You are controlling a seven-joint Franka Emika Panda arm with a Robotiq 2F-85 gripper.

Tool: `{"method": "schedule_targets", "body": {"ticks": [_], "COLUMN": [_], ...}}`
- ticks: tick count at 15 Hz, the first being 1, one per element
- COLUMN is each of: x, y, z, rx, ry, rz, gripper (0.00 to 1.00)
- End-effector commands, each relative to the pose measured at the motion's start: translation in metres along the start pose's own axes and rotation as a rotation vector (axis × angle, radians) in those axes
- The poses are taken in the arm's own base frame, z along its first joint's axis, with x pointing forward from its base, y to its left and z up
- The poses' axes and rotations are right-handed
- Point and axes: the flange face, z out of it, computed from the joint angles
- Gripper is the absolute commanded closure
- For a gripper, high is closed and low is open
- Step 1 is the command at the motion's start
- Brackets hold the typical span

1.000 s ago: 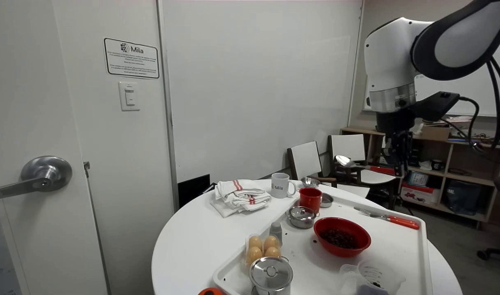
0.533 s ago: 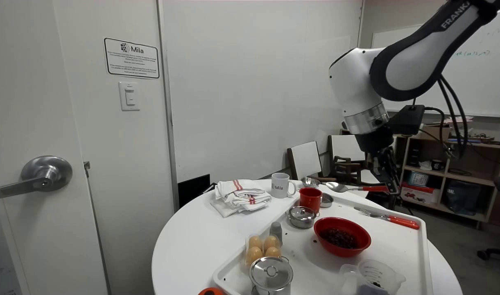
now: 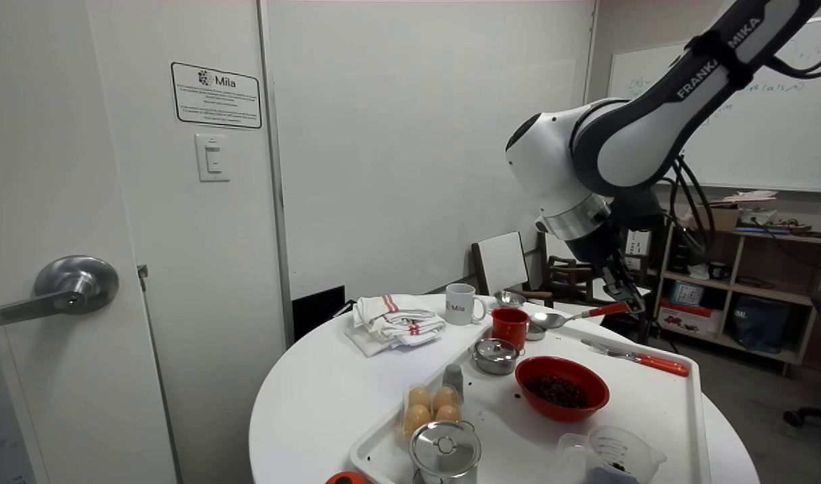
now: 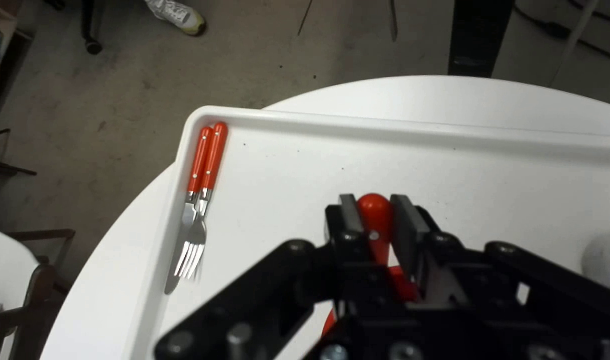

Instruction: Use the spoon to stir the contents of the red bowl

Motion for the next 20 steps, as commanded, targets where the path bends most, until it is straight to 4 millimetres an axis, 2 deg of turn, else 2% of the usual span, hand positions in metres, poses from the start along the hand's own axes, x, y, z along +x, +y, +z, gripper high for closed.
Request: {"method": "schedule_targets", "body": {"ticks": [1,6,9,17,20], "x": [0.019,0.032,0.039,0.06,0.062], "y": [-0.001,-0.004,-0.011,-0.019,-0.027], "z": [0.006,0.008,0.004,0.01,0.004], "rx": [-0.101,-0.176,-0.254,-0.438,-0.476], "ry": [-0.084,-0.171,-0.174,-0.244,-0.229], "rz": [-0.1,-0.149,-0.202,-0.321,-0.363], "gripper": [0.95,0.95,0.95,0.95,0.95]}}
